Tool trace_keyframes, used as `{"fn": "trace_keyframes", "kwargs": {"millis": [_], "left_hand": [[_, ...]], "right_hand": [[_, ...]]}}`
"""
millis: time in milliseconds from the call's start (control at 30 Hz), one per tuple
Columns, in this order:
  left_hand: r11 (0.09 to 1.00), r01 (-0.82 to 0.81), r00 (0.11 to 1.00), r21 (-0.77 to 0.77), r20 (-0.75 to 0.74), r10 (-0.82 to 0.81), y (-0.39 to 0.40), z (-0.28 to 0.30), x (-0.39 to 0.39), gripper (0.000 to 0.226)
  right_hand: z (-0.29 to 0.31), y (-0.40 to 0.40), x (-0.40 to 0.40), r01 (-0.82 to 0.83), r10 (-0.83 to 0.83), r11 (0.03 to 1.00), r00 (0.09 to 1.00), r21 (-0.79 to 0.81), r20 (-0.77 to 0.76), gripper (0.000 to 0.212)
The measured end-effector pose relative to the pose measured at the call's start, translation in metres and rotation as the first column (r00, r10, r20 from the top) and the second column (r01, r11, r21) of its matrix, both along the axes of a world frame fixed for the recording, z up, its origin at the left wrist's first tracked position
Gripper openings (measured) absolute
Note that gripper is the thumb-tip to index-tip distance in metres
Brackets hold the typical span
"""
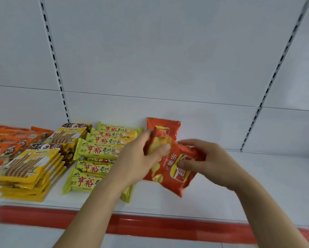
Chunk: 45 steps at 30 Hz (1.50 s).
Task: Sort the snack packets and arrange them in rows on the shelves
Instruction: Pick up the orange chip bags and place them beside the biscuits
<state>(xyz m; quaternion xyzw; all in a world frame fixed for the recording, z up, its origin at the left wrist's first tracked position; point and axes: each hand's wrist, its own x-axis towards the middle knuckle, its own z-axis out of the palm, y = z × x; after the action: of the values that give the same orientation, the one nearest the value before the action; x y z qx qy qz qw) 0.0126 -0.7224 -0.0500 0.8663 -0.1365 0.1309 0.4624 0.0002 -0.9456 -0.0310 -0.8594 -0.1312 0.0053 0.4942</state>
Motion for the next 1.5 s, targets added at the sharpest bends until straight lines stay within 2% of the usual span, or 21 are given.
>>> {"fn": "trace_keyframes", "kwargs": {"millis": [33,100,200,267,367,400,500,567,633,733,833,900,967,1067,1200,1267,1333,1500], "left_hand": [[0.998,-0.018,1.000,-0.057,-0.007,0.017,0.000,-0.001,-0.001,0.053],[0.980,-0.080,0.997,-0.184,-0.026,0.076,-0.001,-0.008,-0.003,0.054],[0.933,-0.190,0.982,-0.304,-0.066,0.179,-0.007,-0.025,-0.005,0.049],[0.889,-0.288,0.956,-0.357,-0.063,0.285,-0.013,-0.030,-0.006,0.040],[0.844,-0.364,0.928,-0.395,-0.077,0.364,-0.023,-0.033,-0.010,0.039],[0.845,-0.367,0.928,-0.389,-0.085,0.364,-0.027,-0.035,-0.013,0.042],[0.876,-0.343,0.939,-0.340,-0.094,0.331,-0.030,-0.043,-0.019,0.056],[0.918,-0.318,0.948,-0.238,-0.098,0.303,-0.027,-0.046,-0.022,0.056],[0.955,-0.284,0.956,-0.081,-0.095,0.276,-0.026,-0.045,-0.028,0.051],[0.947,-0.264,0.961,0.185,-0.031,0.274,-0.026,-0.042,-0.035,0.053],[0.863,-0.288,0.954,0.415,0.050,0.294,-0.025,-0.040,-0.039,0.058],[0.770,-0.333,0.939,0.544,0.114,0.325,-0.022,-0.038,-0.040,0.055],[0.684,-0.348,0.925,0.641,0.114,0.364,-0.023,-0.039,-0.041,0.049],[0.656,-0.348,0.922,0.670,0.119,0.367,-0.026,-0.045,-0.041,0.042],[0.720,-0.427,0.898,0.547,0.351,0.266,-0.021,-0.064,-0.029,0.041],[0.733,-0.424,0.888,0.531,0.404,0.221,-0.020,-0.065,-0.025,0.039],[0.731,-0.390,0.899,0.560,0.402,0.172,-0.021,-0.071,-0.021,0.046],[0.681,-0.308,0.941,0.664,0.316,0.118,-0.022,-0.085,-0.019,0.053]], "right_hand": [[-0.002,-0.001,-0.001,0.063,-0.065,0.993,0.998,0.105,0.014,0.046],[-0.011,0.001,-0.002,0.169,-0.182,0.940,0.983,0.296,0.014,0.048],[-0.023,0.009,-0.004,0.317,-0.361,0.815,0.933,0.485,-0.005,0.040],[-0.034,0.017,-0.009,0.337,-0.351,0.784,0.933,0.522,-0.074,0.048],[-0.052,0.035,-0.021,0.278,-0.183,0.788,0.957,0.549,-0.223,0.062],[-0.057,0.038,-0.022,0.281,-0.182,0.768,0.957,0.575,-0.225,0.060],[-0.060,0.036,-0.013,0.357,-0.331,0.711,0.930,0.606,-0.159,0.061],[-0.060,0.029,-0.006,0.412,-0.431,0.735,0.897,0.538,-0.098,0.060],[-0.061,0.024,-0.004,0.465,-0.497,0.788,0.867,0.403,-0.028,0.055],[-0.066,0.029,-0.004,0.467,-0.493,0.822,0.870,0.327,-0.004,0.037],[-0.071,0.038,0.002,0.437,-0.461,0.877,0.883,0.198,0.094,0.026],[-0.074,0.043,0.007,0.381,-0.386,0.922,0.898,0.065,0.212,0.030],[-0.079,0.046,0.007,0.319,-0.284,0.944,0.914,-0.081,0.291,0.035],[-0.090,0.044,0.005,0.273,-0.176,0.910,0.936,-0.312,0.304,0.045],[-0.089,0.038,0.001,0.235,-0.094,0.802,0.957,-0.549,0.273,0.063],[-0.086,0.039,-0.002,0.222,-0.071,0.765,0.962,-0.605,0.263,0.073],[-0.086,0.043,-0.007,0.203,-0.039,0.731,0.966,-0.652,0.256,0.078],[-0.091,0.046,-0.018,0.186,-0.060,0.676,0.978,-0.713,0.198,0.074]]}}
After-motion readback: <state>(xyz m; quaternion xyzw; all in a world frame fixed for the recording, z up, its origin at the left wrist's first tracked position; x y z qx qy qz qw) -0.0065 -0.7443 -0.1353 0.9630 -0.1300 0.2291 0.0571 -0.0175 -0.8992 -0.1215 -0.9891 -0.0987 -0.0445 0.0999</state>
